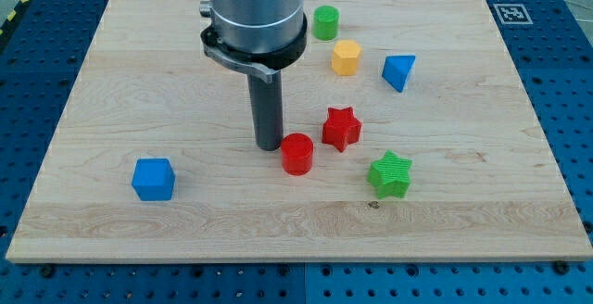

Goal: Move the red circle bottom diagonally to the red star

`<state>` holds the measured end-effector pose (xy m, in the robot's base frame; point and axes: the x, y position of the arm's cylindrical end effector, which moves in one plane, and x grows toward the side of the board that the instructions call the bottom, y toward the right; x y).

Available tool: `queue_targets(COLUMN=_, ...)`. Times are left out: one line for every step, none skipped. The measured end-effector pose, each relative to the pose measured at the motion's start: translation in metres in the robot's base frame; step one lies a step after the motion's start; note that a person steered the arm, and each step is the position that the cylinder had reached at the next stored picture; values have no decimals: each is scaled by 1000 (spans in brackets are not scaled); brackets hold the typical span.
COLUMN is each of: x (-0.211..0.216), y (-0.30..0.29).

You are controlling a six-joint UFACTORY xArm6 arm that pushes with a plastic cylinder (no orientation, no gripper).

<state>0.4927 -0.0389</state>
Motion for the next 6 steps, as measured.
queue_targets(x=15, y=0)
queue_targets(x=36, y=0)
queue_targets(x=37, y=1)
queue_targets(x=37, y=13)
queue_targets(x=37, y=24)
queue_targets(x=37, y=24)
